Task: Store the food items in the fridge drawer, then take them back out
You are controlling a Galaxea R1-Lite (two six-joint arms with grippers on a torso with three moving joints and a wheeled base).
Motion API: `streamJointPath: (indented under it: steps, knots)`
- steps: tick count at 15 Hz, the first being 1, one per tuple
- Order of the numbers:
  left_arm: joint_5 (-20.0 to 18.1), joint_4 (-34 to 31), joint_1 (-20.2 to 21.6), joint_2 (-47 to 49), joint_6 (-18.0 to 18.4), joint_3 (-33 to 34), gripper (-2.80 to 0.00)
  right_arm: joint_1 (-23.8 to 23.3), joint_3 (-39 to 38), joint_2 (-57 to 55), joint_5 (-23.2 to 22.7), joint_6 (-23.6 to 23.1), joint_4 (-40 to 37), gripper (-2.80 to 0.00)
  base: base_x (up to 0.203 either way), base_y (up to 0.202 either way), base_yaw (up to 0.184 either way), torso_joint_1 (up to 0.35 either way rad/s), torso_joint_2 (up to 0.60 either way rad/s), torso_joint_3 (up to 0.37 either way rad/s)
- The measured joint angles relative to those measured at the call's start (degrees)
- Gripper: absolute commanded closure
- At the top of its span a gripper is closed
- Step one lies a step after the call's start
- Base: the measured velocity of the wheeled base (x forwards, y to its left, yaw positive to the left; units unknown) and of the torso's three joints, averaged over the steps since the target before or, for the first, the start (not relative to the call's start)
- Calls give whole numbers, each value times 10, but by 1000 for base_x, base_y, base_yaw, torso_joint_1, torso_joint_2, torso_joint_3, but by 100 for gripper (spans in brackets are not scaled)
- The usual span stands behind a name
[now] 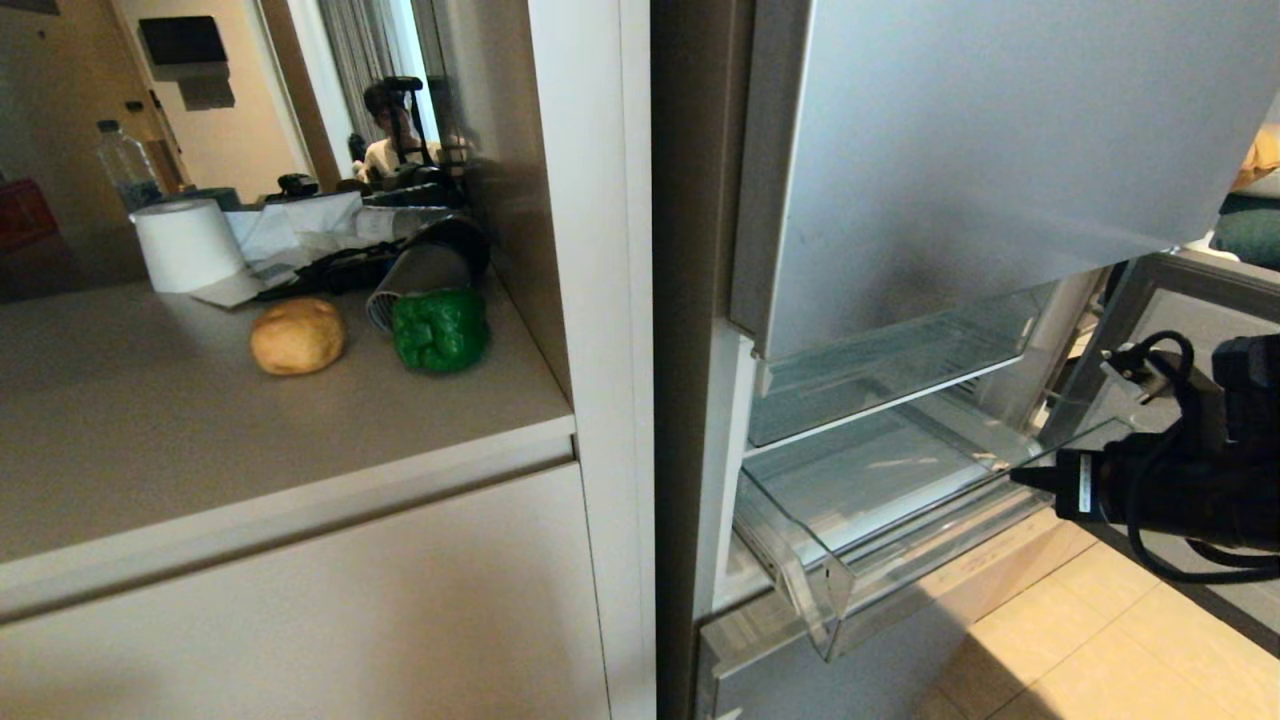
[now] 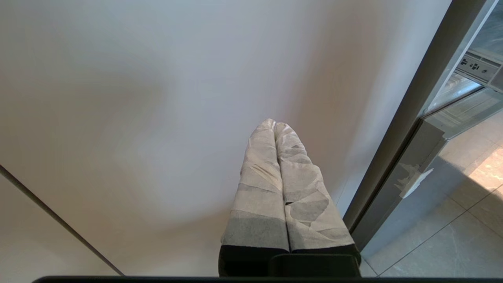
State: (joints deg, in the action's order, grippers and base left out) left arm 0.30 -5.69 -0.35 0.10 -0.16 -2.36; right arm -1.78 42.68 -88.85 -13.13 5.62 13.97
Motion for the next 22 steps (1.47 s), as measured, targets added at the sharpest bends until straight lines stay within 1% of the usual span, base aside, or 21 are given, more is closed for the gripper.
streamJointPath:
  steps: [3, 4, 8, 10, 14, 16, 20, 22]
  knots:
    - [0, 0, 0, 0, 0, 0, 0, -4, 42, -57, 43, -4, 1, 0, 0, 0, 0, 0, 0, 0]
    - [0, 0, 0, 0, 0, 0, 0, -6, 54, -73, 46, -9, 1, 0, 0, 0, 0, 0, 0, 0]
    - [0, 0, 0, 0, 0, 0, 0, -15, 83, -122, 46, -20, 11, 0, 0, 0, 0, 0, 0, 0]
    - [0, 0, 0, 0, 0, 0, 0, -19, 85, -141, 45, -28, 42, 0, 0, 0, 0, 0, 0, 0]
    - [0, 0, 0, 0, 0, 0, 0, -22, 84, -150, 46, -29, 44, 0, 0, 0, 0, 0, 0, 0]
    - [0, 0, 0, 0, 0, 0, 0, -22, 78, -139, 48, -30, 29, 0, 0, 0, 0, 0, 0, 0]
    - [0, 0, 0, 0, 0, 0, 0, -29, 61, -108, 49, -31, -36, 0, 0, 0, 0, 0, 0, 0]
    - [0, 0, 0, 0, 0, 0, 0, -33, 56, -95, 49, -32, -40, 0, 0, 0, 0, 0, 0, 0]
